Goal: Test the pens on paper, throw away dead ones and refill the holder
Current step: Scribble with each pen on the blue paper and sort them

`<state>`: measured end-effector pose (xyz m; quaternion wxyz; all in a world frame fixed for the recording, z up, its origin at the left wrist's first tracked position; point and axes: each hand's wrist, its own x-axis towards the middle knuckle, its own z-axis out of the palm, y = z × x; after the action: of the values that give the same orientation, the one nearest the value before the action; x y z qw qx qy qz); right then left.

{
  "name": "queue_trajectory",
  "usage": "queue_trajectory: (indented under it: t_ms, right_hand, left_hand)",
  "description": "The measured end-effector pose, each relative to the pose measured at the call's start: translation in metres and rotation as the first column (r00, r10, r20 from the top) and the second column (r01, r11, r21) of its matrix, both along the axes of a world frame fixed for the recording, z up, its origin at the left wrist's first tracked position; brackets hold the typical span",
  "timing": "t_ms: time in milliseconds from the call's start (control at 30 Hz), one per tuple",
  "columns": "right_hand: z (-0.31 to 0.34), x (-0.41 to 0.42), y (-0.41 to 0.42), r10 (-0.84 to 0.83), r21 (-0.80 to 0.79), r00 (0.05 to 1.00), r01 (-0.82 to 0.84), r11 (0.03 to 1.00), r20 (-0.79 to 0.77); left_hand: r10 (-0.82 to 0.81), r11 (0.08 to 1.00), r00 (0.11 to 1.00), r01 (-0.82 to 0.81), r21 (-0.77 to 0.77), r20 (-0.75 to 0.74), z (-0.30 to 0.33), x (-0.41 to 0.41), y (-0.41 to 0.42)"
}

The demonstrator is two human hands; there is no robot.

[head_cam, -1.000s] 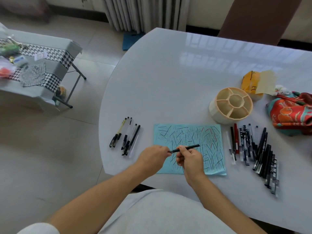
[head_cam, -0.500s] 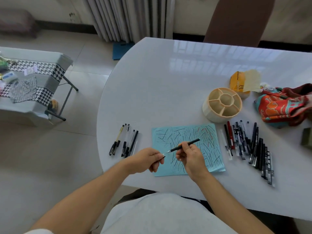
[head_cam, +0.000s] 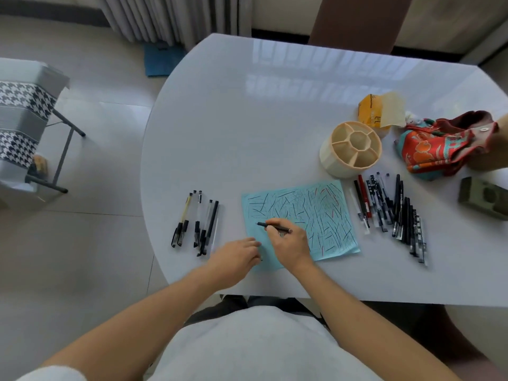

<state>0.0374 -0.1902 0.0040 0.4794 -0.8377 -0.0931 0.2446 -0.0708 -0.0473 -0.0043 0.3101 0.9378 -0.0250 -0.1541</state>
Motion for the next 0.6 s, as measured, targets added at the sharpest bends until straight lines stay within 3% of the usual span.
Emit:
queue_trajectory:
  t_ms: [133, 300, 400, 500, 600]
  right_hand:
    - [-0.001, -0.006, 0.01, 0.101, -0.119, 0.984, -0.084, 0.989, 0.147]
    - [0.005, 0.006, -0.004, -0.003, -0.224, 0.971, 0.058, 0.973, 0.238]
    - [0.014, 0.006, -0.012, -0.148, -0.114, 0.983, 0.161, 0.98, 0.108]
    - [0.026, 0.003, -0.017, -0.342, 0.114, 0.928, 0.359, 0.926, -0.146]
    - [0.037, -0.003, -0.025, -0.35, 0.236, 0.889, 0.423, 0.875, -0.296]
  left_hand:
    - [0.0, 1.0, 0.998, 0.0, 0.002, 0.068, -0.007, -0.003, 0.001]
    - [0.029, 1.0, 0.999, -0.029, -0.012, -0.015, -0.012, -0.003, -0.001]
    - [0.055, 0.997, 0.996, -0.059, -0.042, -0.077, -0.011, 0.0, 0.001]
    - [0.156, 0.981, 0.983, -0.165, -0.101, -0.094, -0.01, 0.001, 0.003]
    - [0.242, 0.956, 0.966, -0.253, -0.147, -0.09, -0.008, 0.0, 0.004]
